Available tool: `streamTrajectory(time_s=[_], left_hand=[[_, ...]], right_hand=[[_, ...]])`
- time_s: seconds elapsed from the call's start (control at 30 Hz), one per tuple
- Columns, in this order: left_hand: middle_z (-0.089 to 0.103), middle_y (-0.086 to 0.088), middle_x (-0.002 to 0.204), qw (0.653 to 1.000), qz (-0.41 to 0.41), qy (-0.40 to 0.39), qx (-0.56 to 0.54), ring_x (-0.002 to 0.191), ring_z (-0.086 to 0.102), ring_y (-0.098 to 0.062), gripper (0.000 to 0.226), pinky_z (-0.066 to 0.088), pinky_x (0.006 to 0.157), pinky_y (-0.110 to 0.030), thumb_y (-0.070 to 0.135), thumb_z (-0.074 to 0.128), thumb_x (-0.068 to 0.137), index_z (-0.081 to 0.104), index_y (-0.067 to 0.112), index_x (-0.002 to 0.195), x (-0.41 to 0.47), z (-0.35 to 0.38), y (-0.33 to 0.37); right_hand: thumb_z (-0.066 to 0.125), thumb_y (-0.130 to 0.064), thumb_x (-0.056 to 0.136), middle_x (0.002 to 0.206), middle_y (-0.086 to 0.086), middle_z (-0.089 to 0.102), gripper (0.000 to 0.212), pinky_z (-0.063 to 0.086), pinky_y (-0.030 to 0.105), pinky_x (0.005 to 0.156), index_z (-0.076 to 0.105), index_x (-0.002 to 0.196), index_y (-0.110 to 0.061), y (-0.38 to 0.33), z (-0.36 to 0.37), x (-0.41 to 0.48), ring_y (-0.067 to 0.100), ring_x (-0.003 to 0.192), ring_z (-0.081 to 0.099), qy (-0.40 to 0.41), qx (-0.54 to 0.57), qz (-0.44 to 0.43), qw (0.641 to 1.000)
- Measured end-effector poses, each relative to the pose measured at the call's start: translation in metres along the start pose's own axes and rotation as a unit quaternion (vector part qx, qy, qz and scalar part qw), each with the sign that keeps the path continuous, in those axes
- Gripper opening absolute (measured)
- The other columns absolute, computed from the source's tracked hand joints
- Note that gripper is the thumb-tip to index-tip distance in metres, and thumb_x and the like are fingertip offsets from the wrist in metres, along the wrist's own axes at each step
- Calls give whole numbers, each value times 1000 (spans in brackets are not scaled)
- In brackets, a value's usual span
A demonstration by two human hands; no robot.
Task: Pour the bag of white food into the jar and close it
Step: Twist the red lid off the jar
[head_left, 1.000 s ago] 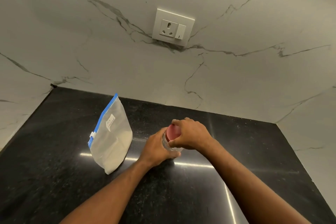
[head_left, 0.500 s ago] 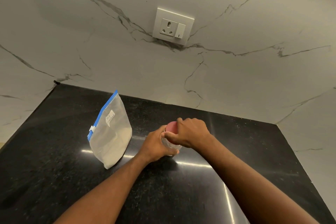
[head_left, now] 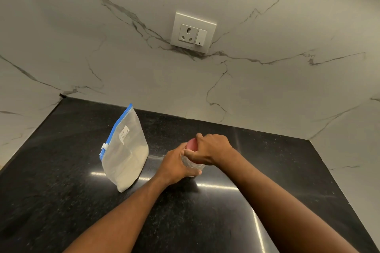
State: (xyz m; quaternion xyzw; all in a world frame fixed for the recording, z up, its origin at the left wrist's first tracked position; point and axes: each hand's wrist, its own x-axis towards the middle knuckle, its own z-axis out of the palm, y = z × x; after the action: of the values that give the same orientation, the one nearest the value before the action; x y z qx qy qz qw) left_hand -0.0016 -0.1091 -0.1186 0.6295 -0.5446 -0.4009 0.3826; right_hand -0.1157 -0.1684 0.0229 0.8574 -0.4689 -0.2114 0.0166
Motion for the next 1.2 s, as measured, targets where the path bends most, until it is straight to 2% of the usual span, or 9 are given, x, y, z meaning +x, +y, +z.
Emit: streamTrajectory(time_s=[0.13, 0.27, 0.4, 0.53, 0.67, 0.77, 1.0, 1.1, 1.2], left_hand=[[62, 29, 110, 1000, -16, -6, 11, 100, 62, 6, 90, 46, 81, -11, 59, 94, 54, 47, 50, 130, 0, 0, -3], [59, 32, 107, 1000, -10, -15, 22, 97, 58, 14, 86, 45, 83, -9, 62, 93, 51, 42, 59, 120, -6, -3, -3], [64, 31, 110, 1000, 9, -15, 19, 98, 60, 17, 83, 44, 78, -6, 63, 92, 54, 45, 60, 122, -14, -3, -2], [68, 28, 113, 1000, 6, -1, 5, 102, 65, 7, 94, 51, 80, -12, 60, 94, 55, 50, 47, 137, -27, 3, 0], [64, 29, 109, 1000, 21, 4, 19, 98, 64, 14, 81, 52, 69, -5, 62, 94, 54, 47, 57, 119, -43, 3, -1], [69, 22, 114, 999, 30, 13, 16, 101, 68, 6, 81, 61, 81, -18, 60, 94, 57, 52, 50, 125, -51, -6, -5], [67, 29, 121, 998, 34, 57, -22, 111, 63, 14, 90, 55, 92, -16, 59, 98, 51, 51, 55, 128, -73, -6, -8], [67, 25, 125, 996, 38, 77, -31, 116, 64, 7, 94, 56, 96, -21, 55, 99, 54, 49, 53, 134, -79, 2, -8], [67, 25, 126, 995, 42, 89, -34, 116, 64, 6, 93, 57, 97, -22, 53, 99, 56, 48, 53, 134, -81, 9, -5]], right_hand=[[77, -51, 85, 135, 8, 58, 78, 51, 38, 89, 42, 150, -25, -3, -17, 3, 28, 116, 59, -81, 38, -75, 993], [86, -25, 80, 150, 5, 44, 81, 51, 49, 102, 44, 149, -35, -4, -17, -10, 32, 133, 48, -69, -29, -185, 980], [78, -55, 82, 162, 2, 35, 83, 48, 51, 106, 39, 153, -36, 6, -13, -21, 29, 140, 43, -44, 105, -165, 980], [47, -83, 87, 120, 9, 67, 87, 58, 37, 79, 46, 145, -19, -1, -3, -27, 26, 96, 67, 6, -53, -41, 998], [83, -46, 80, 135, 7, 55, 83, 55, 35, 82, 38, 149, -32, -3, -5, -42, 26, 109, 60, -14, -2, -146, 989], [88, -27, 71, 148, 4, 44, 89, 55, 39, 89, 35, 142, -42, 5, -5, -62, 25, 117, 53, 71, 49, -213, 973], [85, -51, 69, 115, -9, 58, 67, 53, 21, 74, 41, 116, -34, 30, 79, -112, 10, 99, 62, 223, 460, 42, 859], [86, -57, 68, 99, -9, 61, 52, 51, 29, 72, 49, 93, -30, 17, 141, -120, 13, 90, 59, 239, 468, 180, 831], [83, -58, 70, 93, -8, 59, 47, 47, 30, 75, 49, 80, -28, 6, 185, -126, 18, 92, 56, 231, 410, 210, 857]])
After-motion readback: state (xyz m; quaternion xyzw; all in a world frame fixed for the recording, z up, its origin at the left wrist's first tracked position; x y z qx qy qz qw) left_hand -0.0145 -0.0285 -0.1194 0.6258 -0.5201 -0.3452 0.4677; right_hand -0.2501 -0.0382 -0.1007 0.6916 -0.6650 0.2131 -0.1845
